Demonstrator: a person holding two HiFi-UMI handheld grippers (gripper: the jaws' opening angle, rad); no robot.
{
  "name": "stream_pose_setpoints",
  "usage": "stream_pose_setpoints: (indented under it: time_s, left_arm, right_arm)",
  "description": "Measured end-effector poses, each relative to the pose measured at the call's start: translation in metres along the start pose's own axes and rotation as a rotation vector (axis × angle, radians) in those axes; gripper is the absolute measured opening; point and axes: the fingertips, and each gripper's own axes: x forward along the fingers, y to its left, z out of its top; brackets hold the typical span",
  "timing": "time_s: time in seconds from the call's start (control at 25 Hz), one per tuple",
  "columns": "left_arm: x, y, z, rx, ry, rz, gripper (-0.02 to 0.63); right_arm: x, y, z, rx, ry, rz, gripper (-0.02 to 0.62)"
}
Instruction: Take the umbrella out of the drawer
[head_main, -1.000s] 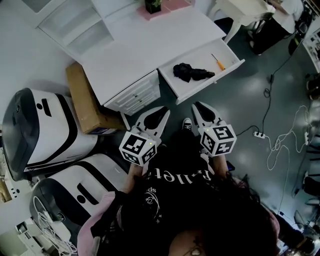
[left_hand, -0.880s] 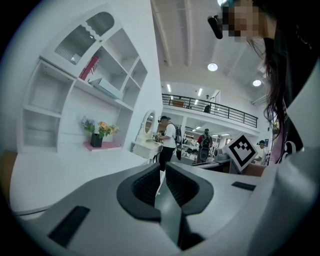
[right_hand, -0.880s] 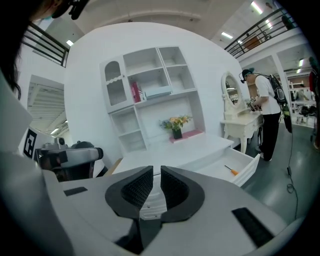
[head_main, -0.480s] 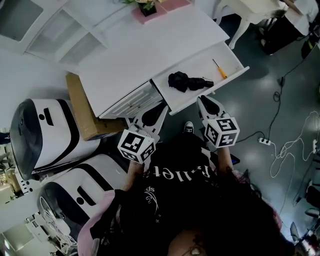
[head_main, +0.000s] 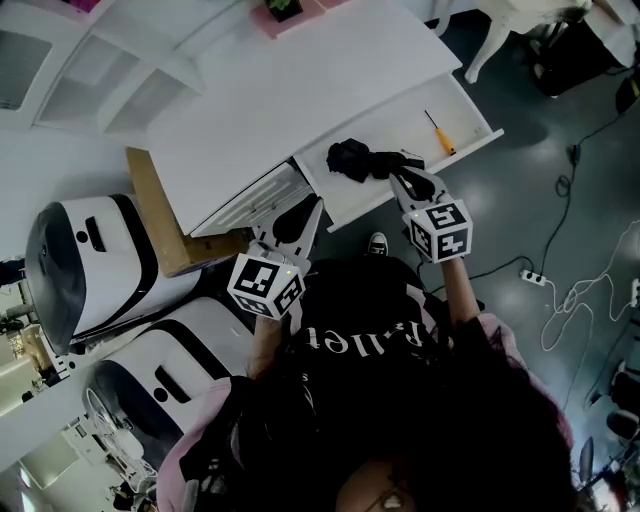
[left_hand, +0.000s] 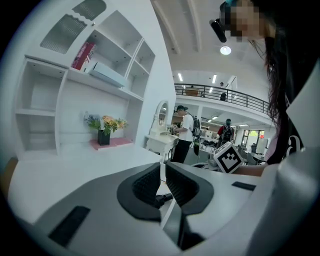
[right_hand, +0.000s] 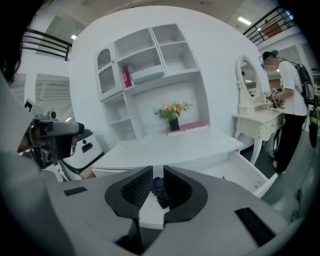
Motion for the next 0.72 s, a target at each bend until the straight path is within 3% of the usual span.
stream_pose_setpoints:
  time_s: [0.28,0.4,0.44,0.72]
  left_arm:
    - [0.005,0.023,-0.005,-0.023,0.018,0.048,0.040]
    - [0.011,0.033,-0.004,-0.033,0.021,0.043,0.040]
    - [0.013,0.036,-0.003,-0.034,0.024,0.036,0.040]
    - [0.038,0.057,0.006,-0.019,0.039,-0.033,0.040]
  right_arm:
    - [0.061,-0.022,-0.023,-0.092,0.152,0.067,0.082]
    - [0.092,-0.025,-0.040,-0.144,0.246,0.119,0.187]
    - [0.102,-0.027,-0.047,-0.170,0.280,0.131,0.195]
    - [0.154,-0.022,-0.097,-0.497,0.535,0.260,0.230]
